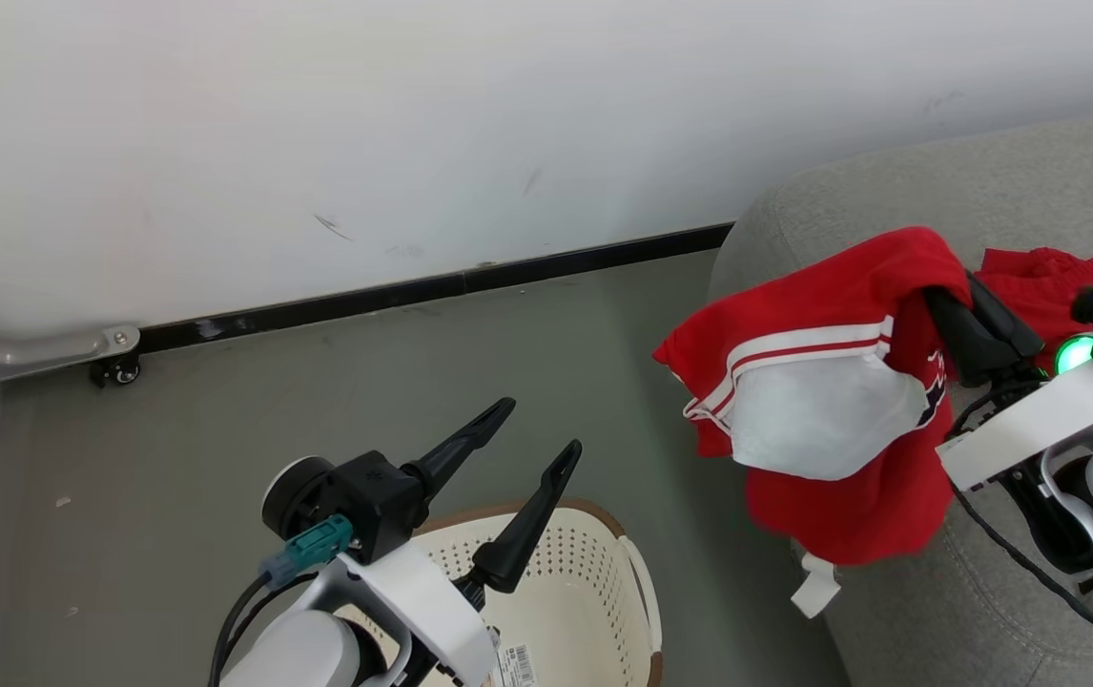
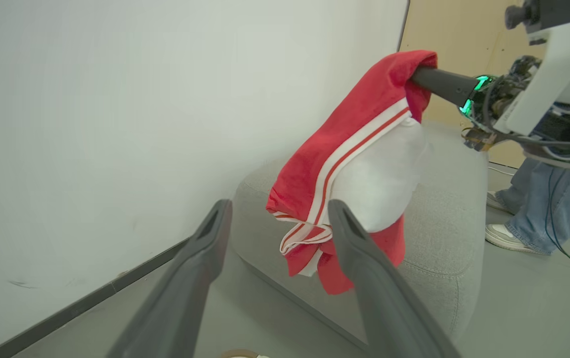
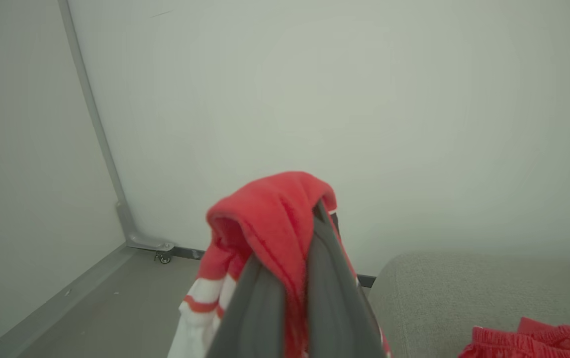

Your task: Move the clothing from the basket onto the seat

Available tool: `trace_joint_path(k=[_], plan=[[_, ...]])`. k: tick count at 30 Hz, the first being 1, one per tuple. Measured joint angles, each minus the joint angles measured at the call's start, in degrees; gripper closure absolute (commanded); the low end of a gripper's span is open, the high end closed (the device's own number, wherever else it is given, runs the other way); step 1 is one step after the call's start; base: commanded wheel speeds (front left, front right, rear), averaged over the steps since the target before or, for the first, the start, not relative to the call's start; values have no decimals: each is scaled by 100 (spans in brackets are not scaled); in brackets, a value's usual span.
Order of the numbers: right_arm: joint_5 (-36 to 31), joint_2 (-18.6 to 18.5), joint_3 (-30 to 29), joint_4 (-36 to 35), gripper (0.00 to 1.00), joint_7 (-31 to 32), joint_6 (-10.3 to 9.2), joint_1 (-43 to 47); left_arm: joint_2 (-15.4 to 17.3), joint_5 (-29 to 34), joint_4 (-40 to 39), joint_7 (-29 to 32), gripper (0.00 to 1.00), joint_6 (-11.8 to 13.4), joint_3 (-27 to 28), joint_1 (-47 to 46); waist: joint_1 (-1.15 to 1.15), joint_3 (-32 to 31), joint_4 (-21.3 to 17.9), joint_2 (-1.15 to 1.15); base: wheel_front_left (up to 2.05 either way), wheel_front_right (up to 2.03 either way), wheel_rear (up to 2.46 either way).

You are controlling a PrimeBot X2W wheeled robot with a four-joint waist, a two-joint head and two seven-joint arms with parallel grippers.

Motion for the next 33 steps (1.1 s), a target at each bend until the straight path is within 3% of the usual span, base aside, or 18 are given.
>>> trace_joint_path(k=[21, 33], plan=[[22, -105, -525, -358, 100, 1, 0, 392, -59, -115, 235, -333, 0, -69, -304, 65, 0, 98, -585, 0, 0, 0, 0], [23, -98, -543, -522, 100, 140, 0, 521, -23, -115, 253, -464, 0, -98, -343, 76, 0, 144, -902, 0, 0, 0, 0]])
